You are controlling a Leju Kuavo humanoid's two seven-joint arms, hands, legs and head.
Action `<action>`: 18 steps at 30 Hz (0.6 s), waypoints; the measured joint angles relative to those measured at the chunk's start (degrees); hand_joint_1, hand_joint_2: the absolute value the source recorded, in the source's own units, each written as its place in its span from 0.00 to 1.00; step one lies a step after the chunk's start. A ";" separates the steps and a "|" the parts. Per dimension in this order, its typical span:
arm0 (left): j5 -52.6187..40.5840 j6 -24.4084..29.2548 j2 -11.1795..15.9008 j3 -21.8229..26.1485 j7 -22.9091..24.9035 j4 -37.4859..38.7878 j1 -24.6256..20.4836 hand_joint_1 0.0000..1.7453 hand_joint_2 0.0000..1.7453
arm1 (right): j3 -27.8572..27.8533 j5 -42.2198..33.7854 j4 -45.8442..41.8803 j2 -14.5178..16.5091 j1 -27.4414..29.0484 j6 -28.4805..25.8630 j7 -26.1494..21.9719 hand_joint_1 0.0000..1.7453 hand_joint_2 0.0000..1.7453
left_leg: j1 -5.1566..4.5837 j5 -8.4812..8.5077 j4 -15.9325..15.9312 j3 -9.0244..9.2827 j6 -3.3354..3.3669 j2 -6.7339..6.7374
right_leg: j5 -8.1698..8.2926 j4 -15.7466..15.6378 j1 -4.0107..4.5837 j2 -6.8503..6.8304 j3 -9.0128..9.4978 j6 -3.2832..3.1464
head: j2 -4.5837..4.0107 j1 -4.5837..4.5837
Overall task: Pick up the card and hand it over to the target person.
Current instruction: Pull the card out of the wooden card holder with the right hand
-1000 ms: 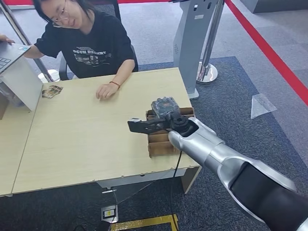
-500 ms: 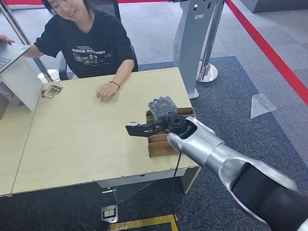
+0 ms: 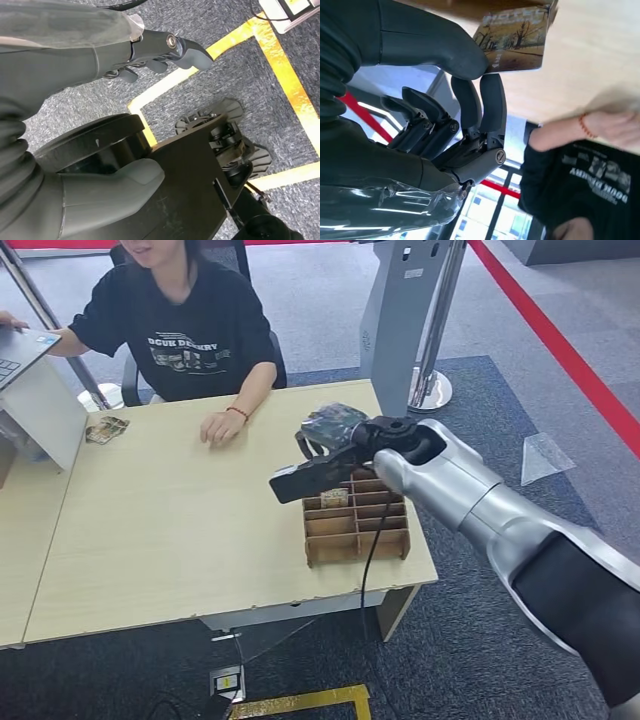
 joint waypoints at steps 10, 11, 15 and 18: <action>0.53 1.45 -0.59 0.36 0.34 0.01 0.64 0.00 1.00 | 0.28 -4.24 2.34 1.19 -3.80 -9.17 3.60 1.00 1.00 | 0.02 0.04 -0.14 0.09 -0.03 0.02 | 0.05 -0.15 0.02 0.04 0.09 -0.01 | 0.00 0.00; 0.54 1.64 -0.64 0.34 0.35 0.01 0.75 0.00 1.00 | -0.30 -3.35 3.13 2.09 -2.76 -13.04 5.54 1.00 1.00 | 0.02 0.03 -0.17 0.14 -0.02 0.05 | 0.05 -0.18 0.03 0.06 0.14 -0.02 | 0.00 0.00; 0.40 2.07 -0.79 0.02 0.57 0.06 0.90 0.00 1.00 | -5.10 -1.10 7.84 6.65 3.21 -29.47 12.68 1.00 1.00 | 0.05 0.06 -0.33 0.34 -0.04 0.18 | 0.12 -0.34 0.06 0.20 0.31 -0.03 | 0.00 0.00; 0.45 2.25 -0.81 -0.05 0.63 0.08 0.89 0.00 1.00 | -6.92 0.22 11.63 9.23 6.10 -36.49 14.77 1.00 1.00 | 0.07 0.06 -0.37 0.40 -0.04 0.22 | 0.14 -0.38 0.07 0.22 0.39 -0.04 | 0.00 0.00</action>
